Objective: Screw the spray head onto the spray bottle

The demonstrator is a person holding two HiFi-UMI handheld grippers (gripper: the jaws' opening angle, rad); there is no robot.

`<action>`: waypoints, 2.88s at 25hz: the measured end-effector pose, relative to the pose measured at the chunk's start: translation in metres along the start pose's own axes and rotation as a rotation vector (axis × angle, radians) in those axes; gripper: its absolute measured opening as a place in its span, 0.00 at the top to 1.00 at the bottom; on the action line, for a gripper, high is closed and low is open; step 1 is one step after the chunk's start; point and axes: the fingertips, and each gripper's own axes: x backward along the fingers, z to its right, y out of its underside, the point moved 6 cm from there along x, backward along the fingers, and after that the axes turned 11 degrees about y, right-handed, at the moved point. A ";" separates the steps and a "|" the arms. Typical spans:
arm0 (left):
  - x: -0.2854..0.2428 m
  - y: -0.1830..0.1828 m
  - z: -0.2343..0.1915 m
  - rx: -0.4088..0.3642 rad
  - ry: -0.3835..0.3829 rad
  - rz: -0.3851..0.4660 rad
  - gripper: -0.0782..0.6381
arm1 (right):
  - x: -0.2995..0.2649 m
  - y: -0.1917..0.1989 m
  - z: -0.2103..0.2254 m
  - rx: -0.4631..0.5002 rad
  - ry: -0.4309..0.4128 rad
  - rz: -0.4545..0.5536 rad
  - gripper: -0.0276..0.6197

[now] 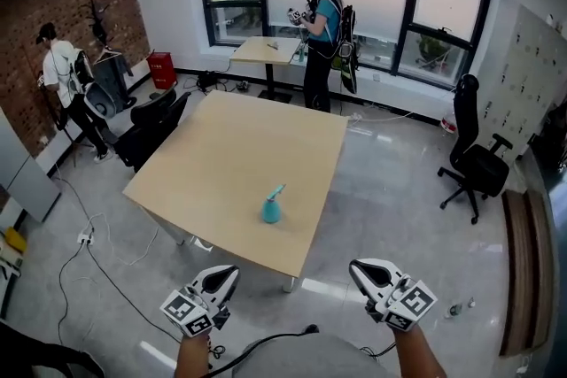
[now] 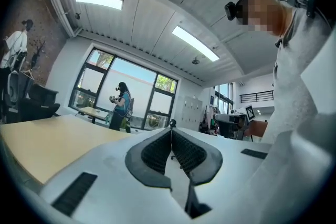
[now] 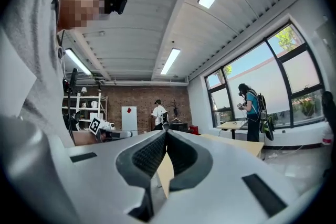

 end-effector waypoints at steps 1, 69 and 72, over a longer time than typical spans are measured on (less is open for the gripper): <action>-0.015 0.001 -0.012 0.005 0.000 0.002 0.88 | -0.014 -0.001 0.014 0.005 -0.012 -0.001 0.95; -0.248 0.277 -0.392 -0.120 0.241 -0.439 0.34 | -0.501 0.247 0.083 1.559 -1.247 -0.822 0.76; -0.249 0.276 -0.393 -0.117 0.241 -0.435 0.34 | -0.503 0.251 0.080 1.673 -1.402 -0.855 0.76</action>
